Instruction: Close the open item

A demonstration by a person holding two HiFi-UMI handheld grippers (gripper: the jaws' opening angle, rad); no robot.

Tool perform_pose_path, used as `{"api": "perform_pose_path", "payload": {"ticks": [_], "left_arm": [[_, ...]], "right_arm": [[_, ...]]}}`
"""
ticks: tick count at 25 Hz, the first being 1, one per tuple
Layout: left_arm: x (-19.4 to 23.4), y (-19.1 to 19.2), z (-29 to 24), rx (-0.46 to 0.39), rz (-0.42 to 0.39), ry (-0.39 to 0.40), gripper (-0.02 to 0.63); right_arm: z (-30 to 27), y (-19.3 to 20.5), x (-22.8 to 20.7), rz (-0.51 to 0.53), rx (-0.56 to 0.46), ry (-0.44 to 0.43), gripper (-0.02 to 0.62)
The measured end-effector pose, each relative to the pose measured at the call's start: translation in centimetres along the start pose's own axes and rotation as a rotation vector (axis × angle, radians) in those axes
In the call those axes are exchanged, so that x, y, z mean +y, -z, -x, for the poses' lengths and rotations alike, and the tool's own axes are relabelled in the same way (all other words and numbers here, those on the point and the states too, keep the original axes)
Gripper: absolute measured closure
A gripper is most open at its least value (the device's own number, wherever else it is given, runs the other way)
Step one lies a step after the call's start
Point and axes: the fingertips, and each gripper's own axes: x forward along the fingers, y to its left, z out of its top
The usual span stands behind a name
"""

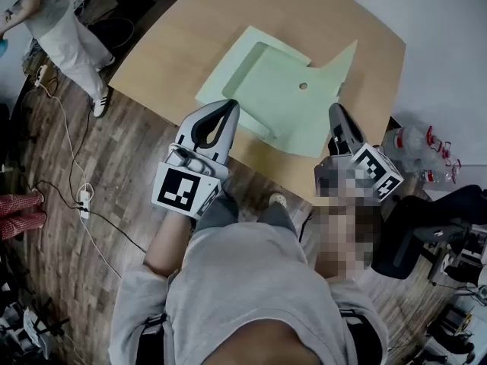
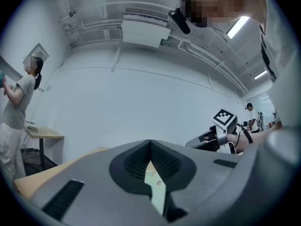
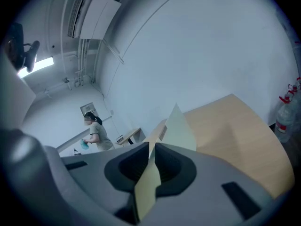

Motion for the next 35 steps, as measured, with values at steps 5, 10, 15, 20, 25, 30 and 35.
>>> {"api": "perform_pose_path", "payload": {"ticks": [5, 10, 15, 20, 25, 30, 35], "left_arm": [[2.7, -0.1, 1.3, 0.000, 0.003, 0.051, 0.592], [4.4, -0.1, 2.1, -0.001, 0.002, 0.079, 0.592], [5.7, 0.0, 2.0, -0.002, 0.006, 0.083, 0.593], [7.3, 0.1, 1.3, -0.001, 0.008, 0.081, 0.592], [9.5, 0.6, -0.3, 0.012, 0.015, 0.075, 0.593], [11.7, 1.0, -2.5, 0.024, 0.010, 0.067, 0.593], [13.6, 1.5, -5.1, 0.032, 0.008, 0.078, 0.592]], "right_arm": [[-1.7, 0.5, 2.5, 0.002, -0.028, 0.031, 0.551], [-3.6, 0.9, 4.4, -0.011, -0.041, 0.032, 0.551], [-5.6, 1.3, 5.8, -0.020, -0.026, 0.019, 0.551], [-7.4, 2.0, 7.4, -0.026, -0.007, -0.014, 0.551], [-9.6, 3.0, 9.3, -0.001, 0.015, -0.041, 0.549], [-11.3, 3.7, 10.8, 0.058, 0.043, -0.048, 0.549], [-12.5, 4.1, 11.5, 0.050, 0.068, -0.074, 0.549]]}}
